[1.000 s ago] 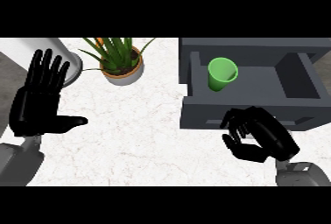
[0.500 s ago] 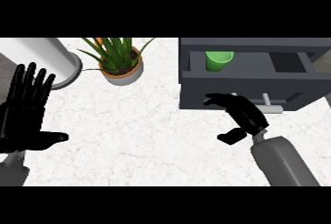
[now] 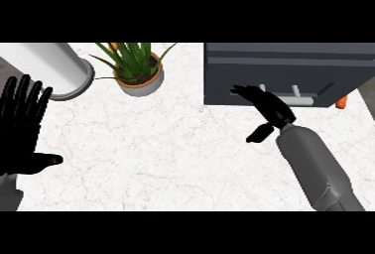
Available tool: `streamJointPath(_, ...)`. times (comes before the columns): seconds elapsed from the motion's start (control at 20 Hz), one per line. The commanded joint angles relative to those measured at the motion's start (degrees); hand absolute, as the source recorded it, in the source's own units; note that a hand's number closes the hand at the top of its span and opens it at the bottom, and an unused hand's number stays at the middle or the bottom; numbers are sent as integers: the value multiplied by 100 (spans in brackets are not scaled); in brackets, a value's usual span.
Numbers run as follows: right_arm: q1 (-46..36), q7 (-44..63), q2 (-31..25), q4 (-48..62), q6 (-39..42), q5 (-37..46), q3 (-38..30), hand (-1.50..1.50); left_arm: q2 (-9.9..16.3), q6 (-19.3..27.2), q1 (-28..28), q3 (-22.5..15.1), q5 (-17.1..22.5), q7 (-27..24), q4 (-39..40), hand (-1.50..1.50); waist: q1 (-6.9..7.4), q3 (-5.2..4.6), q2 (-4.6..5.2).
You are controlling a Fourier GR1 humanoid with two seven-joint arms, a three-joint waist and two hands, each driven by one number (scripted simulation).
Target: Pick up the cup, place it into the drawer and close the drawer
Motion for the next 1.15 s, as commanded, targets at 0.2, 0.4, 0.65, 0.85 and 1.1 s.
streamJointPath(0.2,-1316,-879,-291,2190,0,-102,-607,-150,-50,-613,4,237,-11,-59,350,-150,100,23,79)
streamJointPath(0.4,-1629,-905,-580,2606,98,-93,-743,-150,-317,-249,185,-16,-304,-161,-46,-150,241,30,115)
streamJointPath(0.65,-1996,-950,-776,2894,216,-151,-887,-150,-186,-496,-288,158,-204,-49,438,-150,301,31,196)
streamJointPath(0.85,-2149,-1073,-963,3006,338,-142,-913,-150,-276,-485,-161,49,-424,-196,435,-150,355,32,195)
streamJointPath(1.1,-2176,-1133,-1013,3141,296,-133,-937,-150,-268,-472,-220,67,-442,-138,383,-150,412,38,212)
